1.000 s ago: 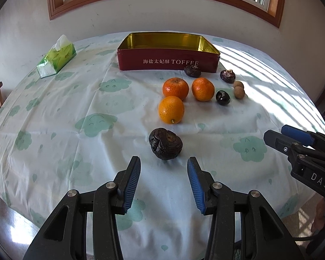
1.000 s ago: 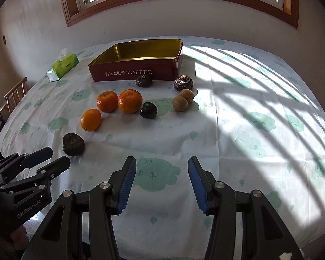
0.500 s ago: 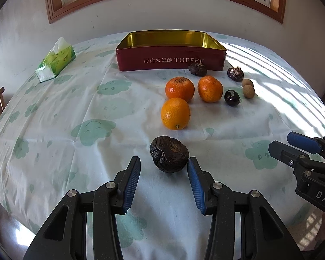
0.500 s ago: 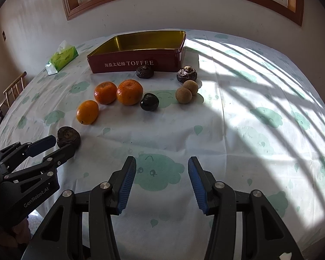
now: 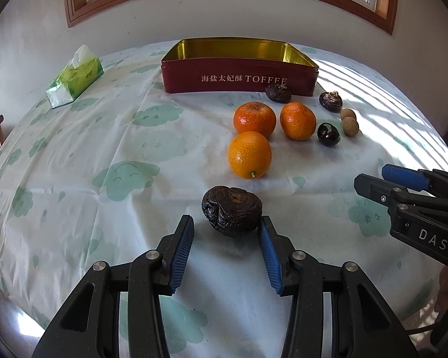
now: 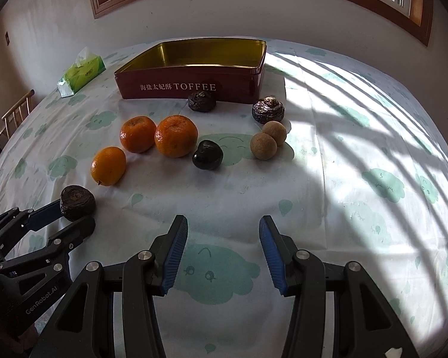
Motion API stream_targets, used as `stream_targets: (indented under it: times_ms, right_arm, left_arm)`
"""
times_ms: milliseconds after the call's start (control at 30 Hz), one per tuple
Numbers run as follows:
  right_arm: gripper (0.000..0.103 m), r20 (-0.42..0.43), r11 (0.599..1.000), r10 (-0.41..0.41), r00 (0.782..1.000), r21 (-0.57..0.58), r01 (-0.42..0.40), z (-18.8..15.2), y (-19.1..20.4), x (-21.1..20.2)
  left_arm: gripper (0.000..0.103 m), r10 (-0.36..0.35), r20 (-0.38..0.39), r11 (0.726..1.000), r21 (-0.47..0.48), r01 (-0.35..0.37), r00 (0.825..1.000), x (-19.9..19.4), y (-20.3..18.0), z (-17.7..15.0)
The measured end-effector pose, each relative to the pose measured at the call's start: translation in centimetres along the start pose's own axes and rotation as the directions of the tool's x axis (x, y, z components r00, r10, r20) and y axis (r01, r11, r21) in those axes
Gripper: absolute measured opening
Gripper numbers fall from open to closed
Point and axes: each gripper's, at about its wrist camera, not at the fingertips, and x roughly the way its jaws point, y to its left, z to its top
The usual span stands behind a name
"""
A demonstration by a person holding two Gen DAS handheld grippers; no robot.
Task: Organize fruits
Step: 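Grasp the dark dried date with the left tool while the right tool grasps the dark round fruit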
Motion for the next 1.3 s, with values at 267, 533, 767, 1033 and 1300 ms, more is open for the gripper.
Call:
stream_targets:
  times_ms: [267, 533, 767, 1033, 1300]
  right_arm:
    - [0.047, -0.018, 1.0, -0.002, 1.0, -0.022, 0.001, 1.0, 0.7, 1.5]
    - [0.047, -0.016, 0.999, -0.016, 1.0, -0.046, 0.015, 2.0, 1.4, 2.6]
    - [0.047, -0.005, 0.998, -0.017, 1.0, -0.059, 0.017, 3.4, 1.8, 3.7]
    - [0.047, 0.003, 0.999, -0.017, 1.0, -0.051, 0.017, 4.4, 1.9, 4.5]
    - [0.039, 0.015, 0.998, -0.018, 1.0, -0.056, 0.019, 4.6, 1.9, 4.7]
  left_arm:
    - [0.038, 0.004, 0.007, 0.999, -0.034, -0.003, 1.0, 0.3, 1.4, 0.6]
    - [0.037, -0.014, 0.02, 0.999, -0.047, 0.015, 1.0, 0.6, 2.5, 1.0]
    - [0.037, -0.013, 0.024, 0.999, -0.05, 0.014, 1.0, 0.8, 2.8, 1.2]
    - [0.037, -0.015, 0.022, 0.998, -0.054, 0.016, 1.0, 1.3, 3.4, 2.0]
    - [0.037, -0.02, 0.014, 0.998, -0.067, 0.021, 1.0, 1.9, 3.7, 2.8]
